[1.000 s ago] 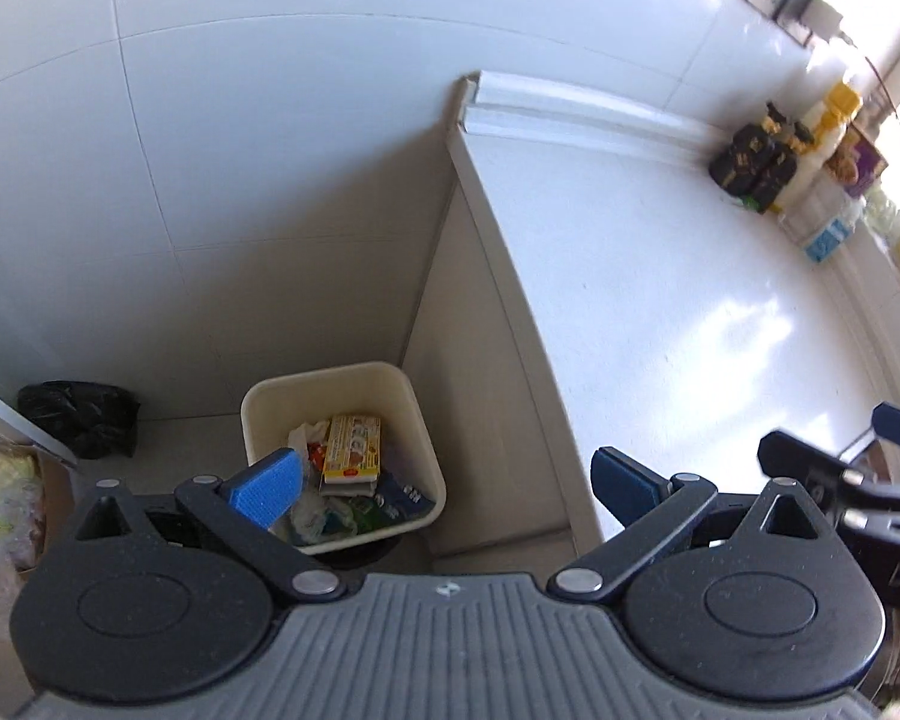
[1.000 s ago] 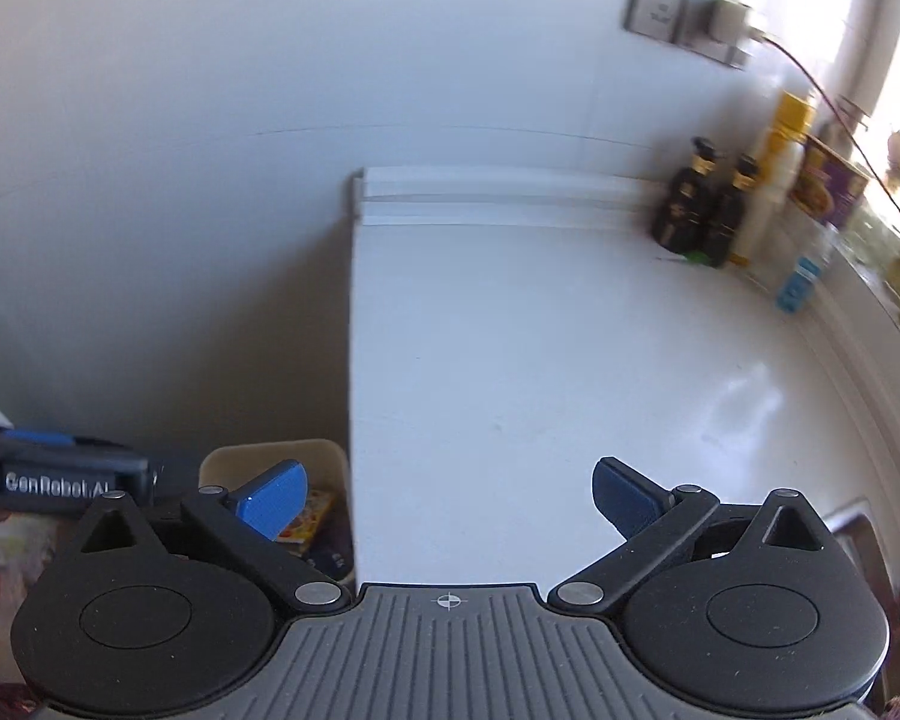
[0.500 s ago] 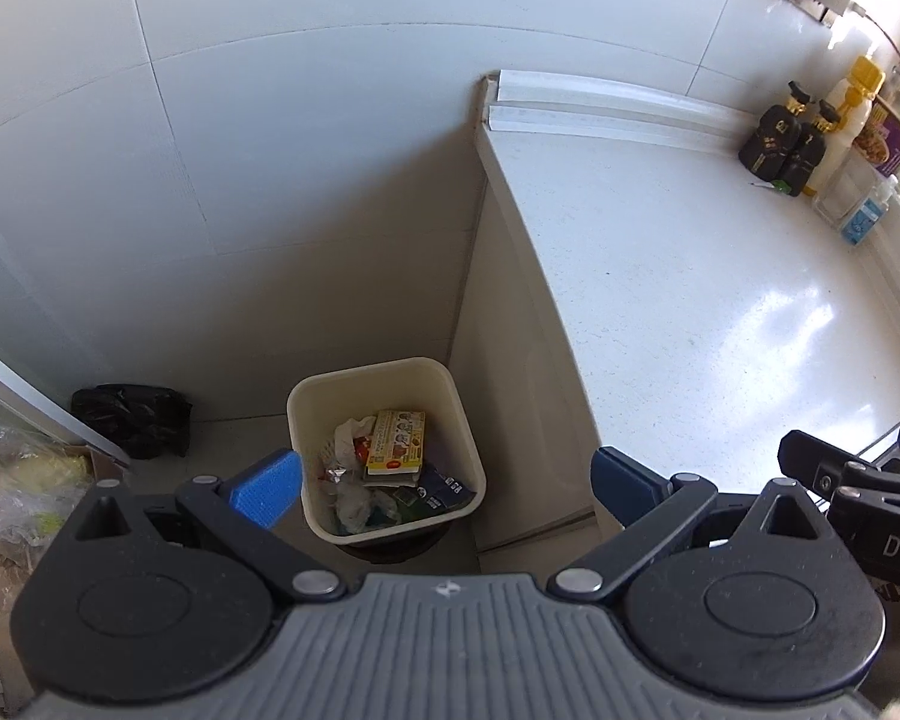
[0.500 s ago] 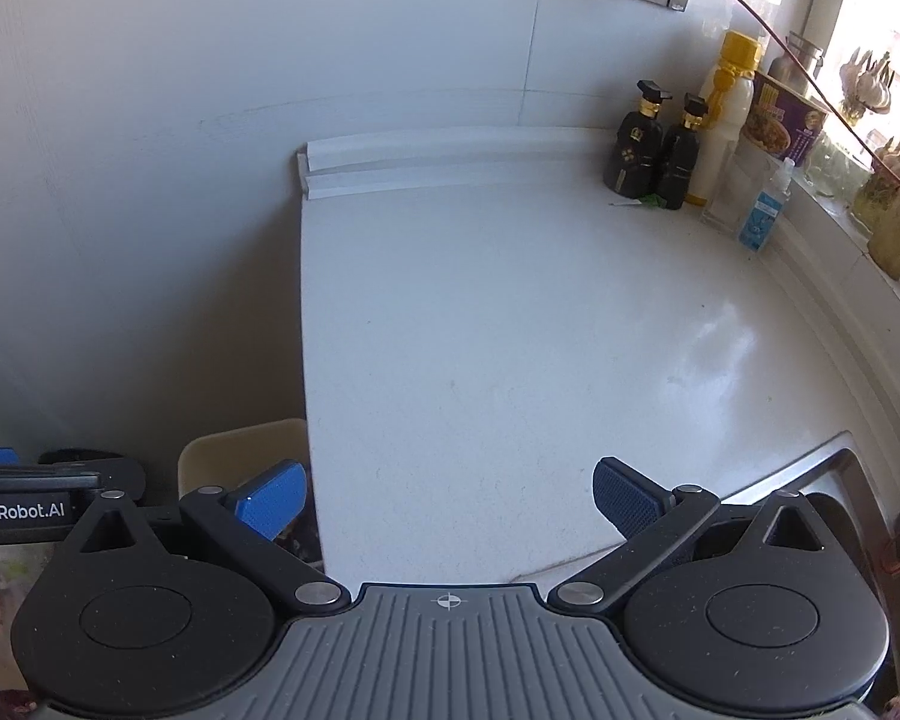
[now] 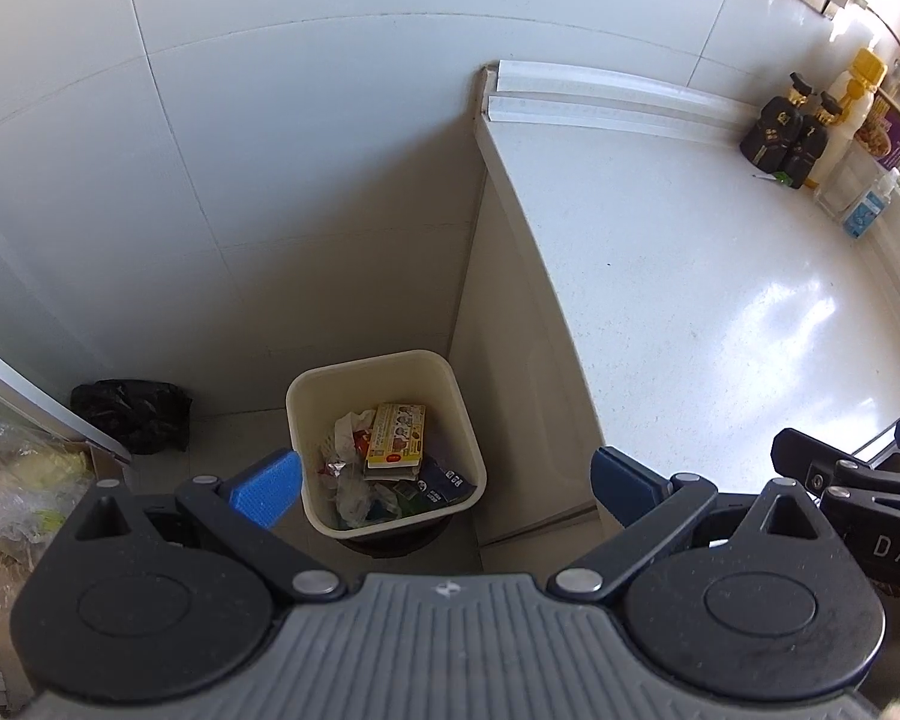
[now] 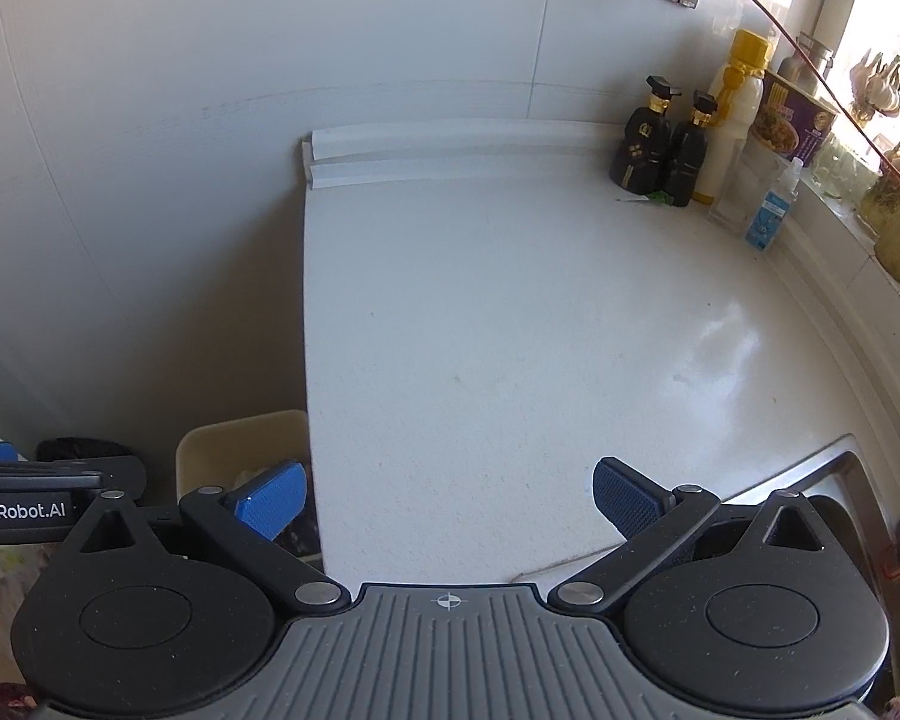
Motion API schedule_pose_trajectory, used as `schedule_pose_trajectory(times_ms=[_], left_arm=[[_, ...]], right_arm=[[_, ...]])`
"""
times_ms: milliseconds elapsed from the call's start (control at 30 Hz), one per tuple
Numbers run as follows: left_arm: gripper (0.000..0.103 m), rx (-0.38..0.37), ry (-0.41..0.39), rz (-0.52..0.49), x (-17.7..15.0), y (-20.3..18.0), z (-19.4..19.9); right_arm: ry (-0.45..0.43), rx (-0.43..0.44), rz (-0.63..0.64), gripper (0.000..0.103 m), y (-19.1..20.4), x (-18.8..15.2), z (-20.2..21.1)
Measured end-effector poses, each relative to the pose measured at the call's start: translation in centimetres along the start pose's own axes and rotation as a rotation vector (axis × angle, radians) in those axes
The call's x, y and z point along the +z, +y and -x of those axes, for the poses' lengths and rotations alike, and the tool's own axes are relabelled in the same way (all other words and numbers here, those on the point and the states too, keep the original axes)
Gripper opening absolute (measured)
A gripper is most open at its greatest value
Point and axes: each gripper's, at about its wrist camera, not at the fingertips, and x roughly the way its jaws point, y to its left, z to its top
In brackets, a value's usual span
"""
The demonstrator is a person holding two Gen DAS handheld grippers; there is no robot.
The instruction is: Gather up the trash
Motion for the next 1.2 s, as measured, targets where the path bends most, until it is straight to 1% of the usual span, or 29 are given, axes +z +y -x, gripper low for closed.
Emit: schedule_pose_trajectory(times_ms=[1200], left_arm=[[0.103, 0.009, 0.036, -0.018, 0.1, -0.2, -0.9]], right_arm=[[0.026, 0.015, 0.012, 0.103, -0.4, -0.1, -1.2]])
